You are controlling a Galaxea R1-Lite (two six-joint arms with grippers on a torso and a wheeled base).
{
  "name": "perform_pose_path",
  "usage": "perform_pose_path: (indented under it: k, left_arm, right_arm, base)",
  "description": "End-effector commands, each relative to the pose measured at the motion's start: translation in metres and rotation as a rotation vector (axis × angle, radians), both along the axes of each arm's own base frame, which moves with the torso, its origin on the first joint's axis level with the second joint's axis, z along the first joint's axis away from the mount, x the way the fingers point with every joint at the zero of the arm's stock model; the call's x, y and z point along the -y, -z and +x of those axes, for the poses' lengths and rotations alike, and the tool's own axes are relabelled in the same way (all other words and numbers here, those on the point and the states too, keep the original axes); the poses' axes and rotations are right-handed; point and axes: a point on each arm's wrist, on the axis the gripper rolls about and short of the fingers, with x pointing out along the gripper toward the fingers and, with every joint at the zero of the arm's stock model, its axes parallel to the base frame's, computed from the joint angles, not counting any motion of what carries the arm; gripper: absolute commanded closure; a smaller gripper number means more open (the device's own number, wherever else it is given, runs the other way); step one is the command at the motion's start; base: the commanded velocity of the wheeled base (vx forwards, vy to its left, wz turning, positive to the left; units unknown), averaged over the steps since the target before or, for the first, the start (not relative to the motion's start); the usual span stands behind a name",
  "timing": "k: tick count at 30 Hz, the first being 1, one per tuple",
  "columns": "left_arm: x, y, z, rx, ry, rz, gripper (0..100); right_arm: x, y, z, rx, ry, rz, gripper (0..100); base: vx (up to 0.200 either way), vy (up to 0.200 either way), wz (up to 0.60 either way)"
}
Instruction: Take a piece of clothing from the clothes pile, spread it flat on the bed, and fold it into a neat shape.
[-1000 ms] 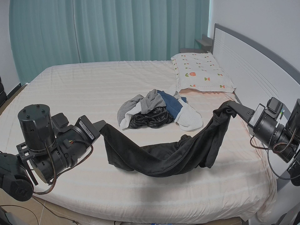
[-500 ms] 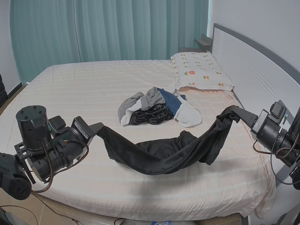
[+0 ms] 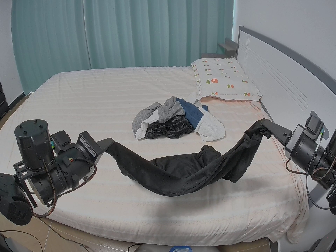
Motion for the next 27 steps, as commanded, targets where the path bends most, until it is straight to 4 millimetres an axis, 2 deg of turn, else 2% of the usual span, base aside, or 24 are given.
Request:
perform_pose_path:
  k: [1, 4, 16, 27]
  left_arm:
    - [0.0, -0.0013, -0.0014, 0.005, 0.004, -0.003, 100]
    - [0.0005, 0.0001, -0.0004, 0.0, 0.002, 0.001, 100]
    - [0.001, -0.0005, -0.0024, 0.001, 0.008, -0.005, 100]
    - [0.0001, -0.0003, -0.004, 0.0, 0.011, -0.005, 100]
  right_arm:
    - [0.0008, -0.0027, -0.0027, 0.015, -0.002, 0.001, 100]
    - [0.0011, -0.0027, -0.0025, 0.019, 0.0, -0.006, 100]
    - [0.0015, -0.0026, -0.0028, 0.019, 0.001, -0.006, 100]
    - [0.0015, -0.0019, -0.0027, 0.017, 0.001, -0.007, 100]
  base:
    - [-0.2, 0.0, 0.0]
    - [-0.2, 0.0, 0.0]
    - [0.0, 0.0, 0.0]
    - [0.0, 0.2, 0.0]
